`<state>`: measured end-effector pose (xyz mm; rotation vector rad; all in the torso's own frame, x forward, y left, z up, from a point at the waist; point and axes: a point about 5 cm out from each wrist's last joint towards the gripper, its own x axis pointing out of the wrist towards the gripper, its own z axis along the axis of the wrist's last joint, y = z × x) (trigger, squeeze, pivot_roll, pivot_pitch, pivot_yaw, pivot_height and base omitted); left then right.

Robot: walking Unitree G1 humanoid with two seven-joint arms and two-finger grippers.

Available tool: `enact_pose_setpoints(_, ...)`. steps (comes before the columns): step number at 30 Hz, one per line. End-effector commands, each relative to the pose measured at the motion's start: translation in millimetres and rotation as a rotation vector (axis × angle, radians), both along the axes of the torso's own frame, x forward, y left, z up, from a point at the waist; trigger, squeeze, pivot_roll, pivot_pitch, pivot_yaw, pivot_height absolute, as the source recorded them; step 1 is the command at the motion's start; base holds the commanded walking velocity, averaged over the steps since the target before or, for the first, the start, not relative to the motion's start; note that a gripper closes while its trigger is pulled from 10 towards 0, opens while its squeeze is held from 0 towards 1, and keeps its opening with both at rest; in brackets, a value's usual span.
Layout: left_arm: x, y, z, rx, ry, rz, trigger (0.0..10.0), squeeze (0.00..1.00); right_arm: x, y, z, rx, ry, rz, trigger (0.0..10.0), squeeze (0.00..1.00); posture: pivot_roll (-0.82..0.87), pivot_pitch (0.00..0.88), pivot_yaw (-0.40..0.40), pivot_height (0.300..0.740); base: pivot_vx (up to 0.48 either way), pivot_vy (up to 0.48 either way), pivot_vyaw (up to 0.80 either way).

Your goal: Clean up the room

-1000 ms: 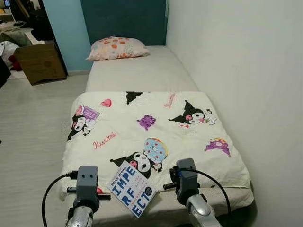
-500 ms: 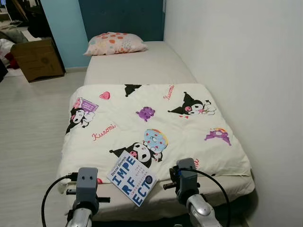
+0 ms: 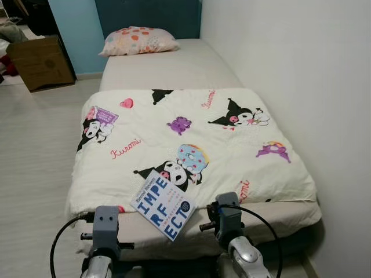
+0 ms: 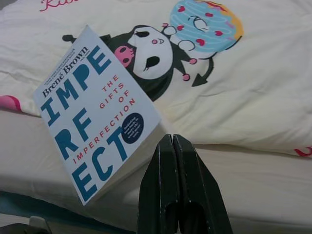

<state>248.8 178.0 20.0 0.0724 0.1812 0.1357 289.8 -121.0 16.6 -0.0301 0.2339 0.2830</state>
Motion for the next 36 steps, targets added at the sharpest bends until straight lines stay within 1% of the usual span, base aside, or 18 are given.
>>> enact_pose_setpoints(1,-5.7,3.2,-7.7,-0.008,0.042,0.007,10.0,0.0,-1.6,1.3,-1.4,-0.004,0.007,0.007,10.0,0.0,-0.01,0.139,0.004,0.621,0.0,0.0,0.0)
enact_pose_setpoints(5,-5.8,1.3,-8.7,-0.019,0.049,-0.002,10.0,0.0,-1.6,0.6,-1.3,-0.006,0.007,0.009,10.0,0.0,-0.01,0.136,0.001,0.621,0.0,0.0,0.0)
enact_pose_setpoints(12,-6.8,-2.0,-11.3,-0.047,0.064,-0.019,10.0,0.0,-2.0,0.4,-1.1,0.002,0.006,0.011,10.0,0.0,-0.01,0.135,0.0,0.606,0.0,0.0,0.0)
enact_pose_setpoints(14,-7.8,-5.9,-14.9,-0.077,0.089,-0.041,10.0,0.0,-2.2,0.8,-0.9,0.0,0.005,0.018,10.0,0.0,-0.01,0.141,-0.004,0.591,0.0,0.0,0.0)
enact_pose_setpoints(17,-7.6,-7.1,-15.4,-0.083,0.093,-0.051,10.0,0.0,-2.0,0.6,-0.7,-0.003,0.005,0.019,10.0,0.0,-0.01,0.142,-0.004,0.586,0.0,0.0,0.0)
enact_pose_setpoints(19,-7.0,-10.5,-16.9,-0.11,0.106,-0.083,10.0,0.0,-2.0,0.2,0.2,-0.007,-0.003,0.02,10.0,0.0,-0.02,0.147,-0.006,0.586,0.0,0.0,0.0)
enact_pose_setpoints(21,-6.9,-13.8,-19.4,-0.155,0.129,-0.107,10.0,0.0,-2.1,-0.6,0.3,-0.012,-0.006,0.019,10.0,0.0,-0.02,0.149,-0.005,0.586,0.0,0.0,0.0)
enact_pose_setpoints(22,-6.9,-13.8,-19.4,-0.155,0.129,-0.107,10.0,0.0,-2.1,-0.6,0.3,-0.012,-0.006,0.019,10.0,0.0,-0.02,0.149,-0.005,0.586,0.0,0.0,0.0)
enact_pose_setpoints(23,-7.1,-15.7,-20.0,-0.186,0.133,-0.117,10.0,0.0,-2.2,-1.0,0.2,-0.015,-0.005,0.019,10.0,0.0,-0.02,0.15,-0.005,0.586,0.0,0.0,0.0)
enact_pose_setpoints(25,-7.1,-15.7,-20.0,-0.186,0.133,-0.117,10.0,0.0,-2.2,-1.0,0.2,-0.015,-0.005,0.019,10.0,0.0,-0.02,0.15,-0.005,0.586,0.0,0.0,0.0)
enact_pose_setpoints(26,-7.1,-17.9,-20.5,-0.222,0.133,-0.126,10.0,0.0,-2.2,-1.4,0.2,-0.016,-0.006,0.017,10.0,0.0,-0.02,0.153,-0.006,0.586,0.0,0.0,0.0)
enact_pose_setpoints(27,-6.8,-20.0,-20.9,-0.276,0.131,-0.128,10.0,1.0,-2.4,-1.7,0.4,-0.017,-0.007,0.017,10.0,0.0,-0.03,0.158,-0.008,0.586,0.0,0.0,0.0)
enact_pose_setpoints(28,-6.1,-21.0,-21.0,-0.319,0.125,-0.124,10.0,1.0,-2.6,-1.9,0.5,-0.018,-0.008,0.017,10.0,0.0,-0.03,0.158,-0.008,0.586,0.0,0.0,0.0)
enact_pose_setpoints(29,-6.1,-21.0,-21.0,-0.319,0.125,-0.124,10.0,1.0,-2.6,-1.9,0.5,-0.018,-0.008,0.017,10.0,0.0,-0.03,0.158,-0.008,0.586,0.0,0.0,0.0)
enact_pose_setpoints(31,-3.3,-19.0,-22.1,-0.382,0.118,-0.085,10.0,1.0,-2.9,-2.6,1.8,-0.019,-0.016,0.02,10.0,0.0,-0.04,0.177,-0.015,0.586,0.0,0.0,0.0)
enact_pose_setpoints(32,-3.3,-19.0,-22.1,-0.382,0.118,-0.085,10.0,1.0,-2.9,-2.6,1.8,-0.019,-0.016,0.02,10.0,0.0,-0.04,0.177,-0.015,0.586,0.0,0.0,0.0)
enact_pose_setpoints(35,0.7,-12.6,-24.5,-0.522,0.106,-0.009,10.0,1.0,-2.8,-4.6,5.3,-0.024,-0.032,0.027,10.0,0.0,-0.06,0.199,-0.023,0.586,0.0,0.0,0.0)
enact_pose_setpoints(36,1.3,-11.5,-24.7,-0.55,0.102,0.002,10.0,1.0,-2.8,-4.9,6.0,-0.025,-0.034,0.028,10.0,0.0,-0.06,0.199,-0.023,0.586,0.0,0.0,0.0)
